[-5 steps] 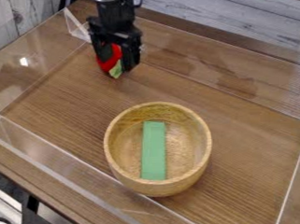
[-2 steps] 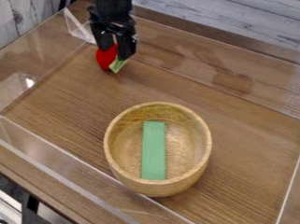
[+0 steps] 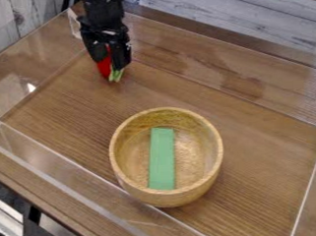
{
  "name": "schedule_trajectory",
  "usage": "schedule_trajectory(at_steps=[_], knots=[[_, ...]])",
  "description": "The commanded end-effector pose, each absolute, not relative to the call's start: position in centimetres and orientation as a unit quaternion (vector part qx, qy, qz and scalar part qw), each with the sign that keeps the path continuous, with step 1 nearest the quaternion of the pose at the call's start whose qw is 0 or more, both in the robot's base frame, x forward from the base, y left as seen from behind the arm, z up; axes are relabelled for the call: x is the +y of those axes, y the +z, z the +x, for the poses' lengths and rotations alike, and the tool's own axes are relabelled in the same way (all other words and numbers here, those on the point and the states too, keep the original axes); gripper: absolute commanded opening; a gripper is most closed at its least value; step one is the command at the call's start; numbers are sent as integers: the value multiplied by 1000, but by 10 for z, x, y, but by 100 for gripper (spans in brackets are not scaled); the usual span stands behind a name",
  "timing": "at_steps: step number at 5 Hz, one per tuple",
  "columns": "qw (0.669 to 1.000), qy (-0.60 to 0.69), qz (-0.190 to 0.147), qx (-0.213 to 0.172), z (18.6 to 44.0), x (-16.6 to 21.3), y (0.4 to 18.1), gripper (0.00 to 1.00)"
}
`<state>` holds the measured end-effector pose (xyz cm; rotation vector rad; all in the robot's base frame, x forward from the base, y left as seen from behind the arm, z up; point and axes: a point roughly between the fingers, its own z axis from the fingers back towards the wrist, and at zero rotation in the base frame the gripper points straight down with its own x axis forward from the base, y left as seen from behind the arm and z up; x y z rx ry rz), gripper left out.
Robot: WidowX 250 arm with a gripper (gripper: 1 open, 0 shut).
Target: Move the red object to the right side of the table
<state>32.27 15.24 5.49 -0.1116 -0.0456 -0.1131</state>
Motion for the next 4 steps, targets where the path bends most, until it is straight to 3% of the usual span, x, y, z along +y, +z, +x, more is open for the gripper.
schedule_trajectory(at_steps=[1, 2, 4], knots=[[996, -51, -35, -62, 327, 159, 87, 0], [995, -56, -33, -78, 328, 152, 101, 0], [988, -102, -38, -112, 337, 84, 128, 0]])
